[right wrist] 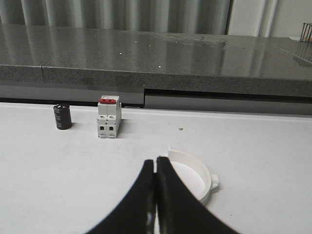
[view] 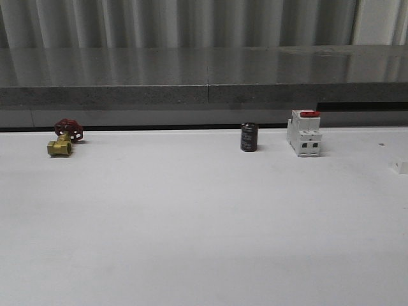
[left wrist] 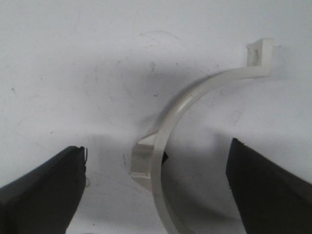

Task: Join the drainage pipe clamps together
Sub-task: 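Grasp the white half-ring clamp with the left gripper and lift it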

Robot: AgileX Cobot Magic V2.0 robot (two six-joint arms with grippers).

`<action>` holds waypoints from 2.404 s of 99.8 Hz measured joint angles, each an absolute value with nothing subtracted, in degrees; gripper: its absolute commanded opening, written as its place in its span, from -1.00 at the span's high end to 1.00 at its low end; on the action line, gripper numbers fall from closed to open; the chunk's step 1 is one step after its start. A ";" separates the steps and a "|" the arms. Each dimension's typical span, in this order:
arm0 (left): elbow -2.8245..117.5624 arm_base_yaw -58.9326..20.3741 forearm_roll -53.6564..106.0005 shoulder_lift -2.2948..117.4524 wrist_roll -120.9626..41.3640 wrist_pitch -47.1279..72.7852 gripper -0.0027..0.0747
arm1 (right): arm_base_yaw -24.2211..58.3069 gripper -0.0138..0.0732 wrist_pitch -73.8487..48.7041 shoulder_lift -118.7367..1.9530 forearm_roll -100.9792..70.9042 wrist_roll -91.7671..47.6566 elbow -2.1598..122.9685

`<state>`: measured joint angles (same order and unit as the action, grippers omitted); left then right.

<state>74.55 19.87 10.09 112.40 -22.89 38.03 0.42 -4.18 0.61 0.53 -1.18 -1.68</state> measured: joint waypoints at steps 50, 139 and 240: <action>74.97 19.87 9.69 116.12 -22.97 36.32 -0.45 | 0.42 0.84 -4.18 0.61 0.53 -1.18 -1.68; 74.97 10.19 10.95 105.72 -12.05 46.79 0.72 | 0.42 0.84 -4.18 0.61 0.53 -1.18 -1.68; 74.97 -24.85 0.00 111.47 18.15 38.84 0.72 | 0.42 0.84 -4.18 0.61 0.53 -1.18 -1.68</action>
<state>74.97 -24.85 0.00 111.47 18.15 38.84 0.42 -4.18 0.61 0.53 -1.18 -1.68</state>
